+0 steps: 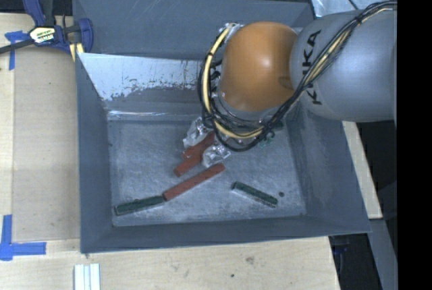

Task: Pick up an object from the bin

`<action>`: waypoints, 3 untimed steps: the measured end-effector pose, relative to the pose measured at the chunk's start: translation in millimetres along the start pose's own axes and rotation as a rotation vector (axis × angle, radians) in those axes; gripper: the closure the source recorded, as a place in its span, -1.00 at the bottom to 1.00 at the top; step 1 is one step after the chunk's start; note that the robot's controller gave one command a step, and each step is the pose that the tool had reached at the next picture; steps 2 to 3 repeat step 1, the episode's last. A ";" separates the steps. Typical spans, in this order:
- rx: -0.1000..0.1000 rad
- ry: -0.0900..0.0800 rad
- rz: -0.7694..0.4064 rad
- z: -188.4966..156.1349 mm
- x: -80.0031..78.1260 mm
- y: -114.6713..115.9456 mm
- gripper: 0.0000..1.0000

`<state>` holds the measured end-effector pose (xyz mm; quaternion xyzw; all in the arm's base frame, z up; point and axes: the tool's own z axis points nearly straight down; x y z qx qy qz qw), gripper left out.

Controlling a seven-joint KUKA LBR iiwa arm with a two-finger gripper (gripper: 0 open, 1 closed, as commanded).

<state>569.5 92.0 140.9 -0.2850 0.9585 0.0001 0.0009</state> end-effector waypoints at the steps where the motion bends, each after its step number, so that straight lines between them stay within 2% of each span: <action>1: 0.002 -0.005 0.001 -11.6 -0.8 -0.5 1.00; 3: 0.002 -0.005 0.001 -11.6 -0.8 -0.5 1.00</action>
Offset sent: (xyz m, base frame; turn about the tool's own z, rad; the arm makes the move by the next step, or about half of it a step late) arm 0.0002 0.0000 0.0390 0.0000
